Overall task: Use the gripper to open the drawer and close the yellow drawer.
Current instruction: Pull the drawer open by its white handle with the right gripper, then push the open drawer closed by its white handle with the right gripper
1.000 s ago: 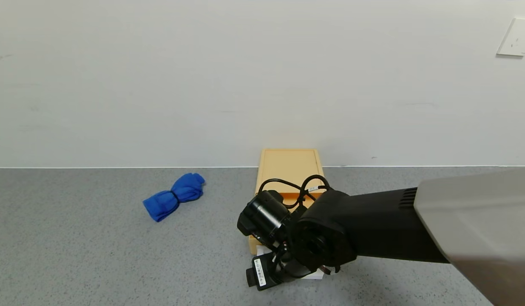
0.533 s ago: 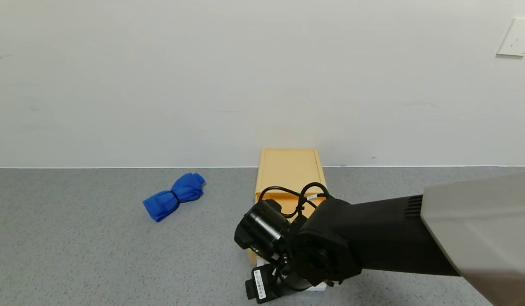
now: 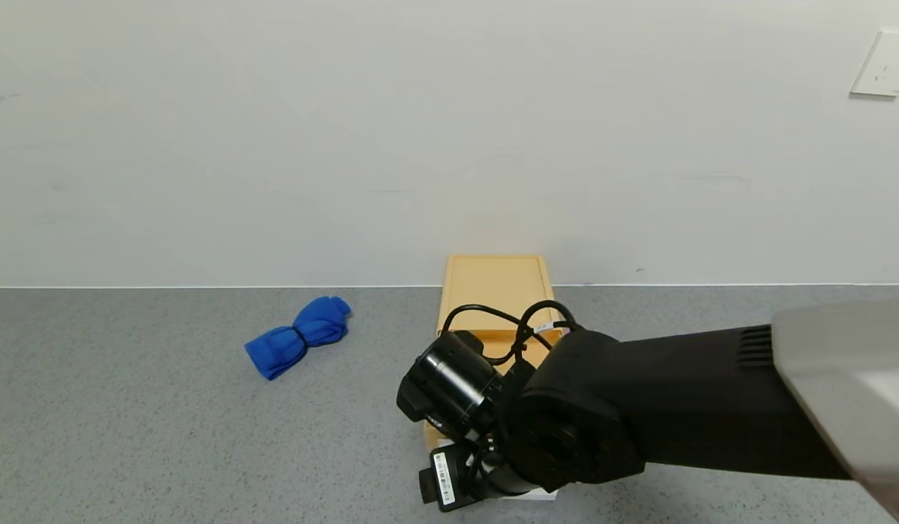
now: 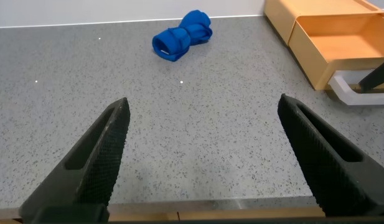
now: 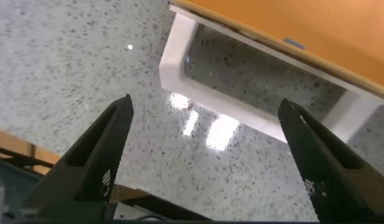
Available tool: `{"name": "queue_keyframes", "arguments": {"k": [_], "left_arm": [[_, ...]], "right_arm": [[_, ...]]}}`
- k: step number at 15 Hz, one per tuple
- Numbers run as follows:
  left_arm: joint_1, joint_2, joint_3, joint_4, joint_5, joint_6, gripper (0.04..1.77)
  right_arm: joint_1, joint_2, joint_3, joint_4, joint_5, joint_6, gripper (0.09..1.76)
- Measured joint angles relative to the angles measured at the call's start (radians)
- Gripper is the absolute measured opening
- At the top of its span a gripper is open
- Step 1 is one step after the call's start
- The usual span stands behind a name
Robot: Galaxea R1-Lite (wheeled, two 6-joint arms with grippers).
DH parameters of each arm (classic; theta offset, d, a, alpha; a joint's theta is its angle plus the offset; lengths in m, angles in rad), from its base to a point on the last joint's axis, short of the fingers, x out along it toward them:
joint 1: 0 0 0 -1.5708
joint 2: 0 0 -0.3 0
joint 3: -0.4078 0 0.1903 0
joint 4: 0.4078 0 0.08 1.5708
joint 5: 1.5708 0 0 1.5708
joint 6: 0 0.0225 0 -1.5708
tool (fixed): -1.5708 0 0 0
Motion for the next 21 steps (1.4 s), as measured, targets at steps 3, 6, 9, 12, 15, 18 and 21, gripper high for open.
{"name": "queue_keyframes", "arguments": {"k": [3, 6, 9, 12, 15, 18, 21], "left_arm": [[0.0, 0.0, 0.0, 0.0, 0.0, 0.0, 1.72], [0.0, 0.0, 0.0, 0.0, 0.0, 0.0, 1.72], [0.0, 0.0, 0.0, 0.0, 0.0, 0.0, 1.72], [0.0, 0.0, 0.0, 0.0, 0.0, 0.0, 1.72], [0.0, 0.0, 0.0, 0.0, 0.0, 0.0, 1.72], [0.0, 0.0, 0.0, 0.0, 0.0, 0.0, 1.72], [0.0, 0.0, 0.0, 0.0, 0.0, 0.0, 1.72]], "right_arm": [[0.0, -0.082, -0.008, 0.05, 0.001, -0.01, 1.71], [0.0, -0.196, -0.007, 0.115, 0.005, -0.01, 1.71], [0.0, -0.335, 0.016, 0.177, 0.009, -0.008, 1.71], [-0.027, -0.487, 0.103, 0.189, 0.007, -0.009, 1.71], [-0.122, -0.627, 0.219, 0.173, 0.021, -0.021, 1.71], [-0.287, -0.739, 0.322, 0.12, 0.126, -0.118, 1.71], [-0.45, -0.81, 0.397, 0.061, 0.197, -0.222, 1.71]]}}
